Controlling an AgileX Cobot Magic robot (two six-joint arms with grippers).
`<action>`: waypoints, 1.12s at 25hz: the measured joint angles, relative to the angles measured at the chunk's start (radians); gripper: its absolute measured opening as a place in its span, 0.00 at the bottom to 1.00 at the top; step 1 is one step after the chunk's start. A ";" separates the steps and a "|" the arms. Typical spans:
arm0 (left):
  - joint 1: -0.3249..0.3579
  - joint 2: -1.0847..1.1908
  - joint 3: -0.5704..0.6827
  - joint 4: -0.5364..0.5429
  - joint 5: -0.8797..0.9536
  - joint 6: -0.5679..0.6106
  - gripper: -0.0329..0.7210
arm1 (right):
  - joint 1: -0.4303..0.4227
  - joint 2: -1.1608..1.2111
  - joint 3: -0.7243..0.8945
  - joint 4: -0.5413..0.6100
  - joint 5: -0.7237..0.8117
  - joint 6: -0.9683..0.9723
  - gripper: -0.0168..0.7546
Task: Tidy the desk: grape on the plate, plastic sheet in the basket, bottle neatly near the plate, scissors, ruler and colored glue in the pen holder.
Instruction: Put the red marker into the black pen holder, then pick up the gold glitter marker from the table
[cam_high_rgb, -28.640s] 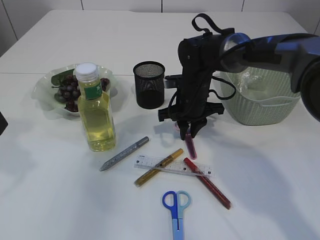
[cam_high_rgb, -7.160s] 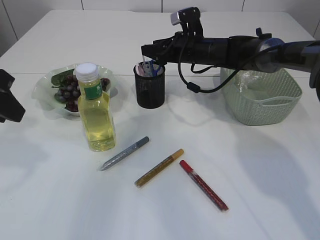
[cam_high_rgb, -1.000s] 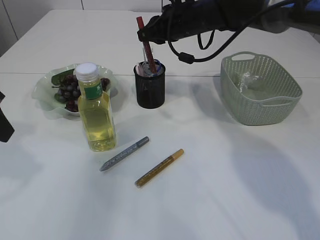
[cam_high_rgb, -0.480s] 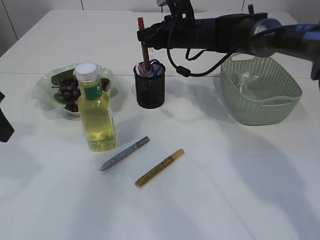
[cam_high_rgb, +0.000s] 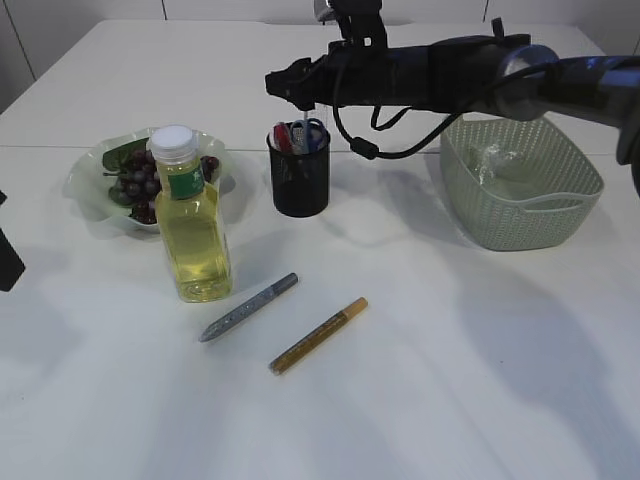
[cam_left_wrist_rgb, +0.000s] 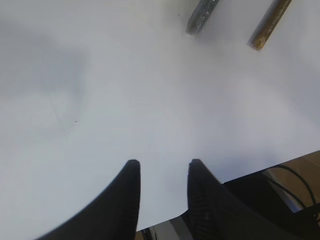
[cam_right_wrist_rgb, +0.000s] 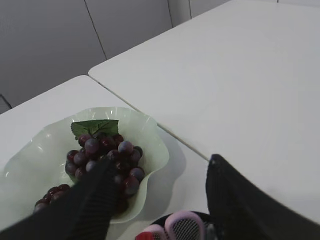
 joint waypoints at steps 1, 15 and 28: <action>0.000 0.000 0.000 0.000 0.002 0.000 0.36 | 0.000 -0.005 0.000 -0.034 0.000 0.059 0.62; 0.000 0.000 0.000 0.002 0.004 0.002 0.36 | 0.000 -0.284 -0.001 -1.175 0.528 1.306 0.56; 0.000 0.000 0.000 0.002 -0.004 0.002 0.36 | 0.166 -0.364 0.148 -1.329 0.646 1.691 0.56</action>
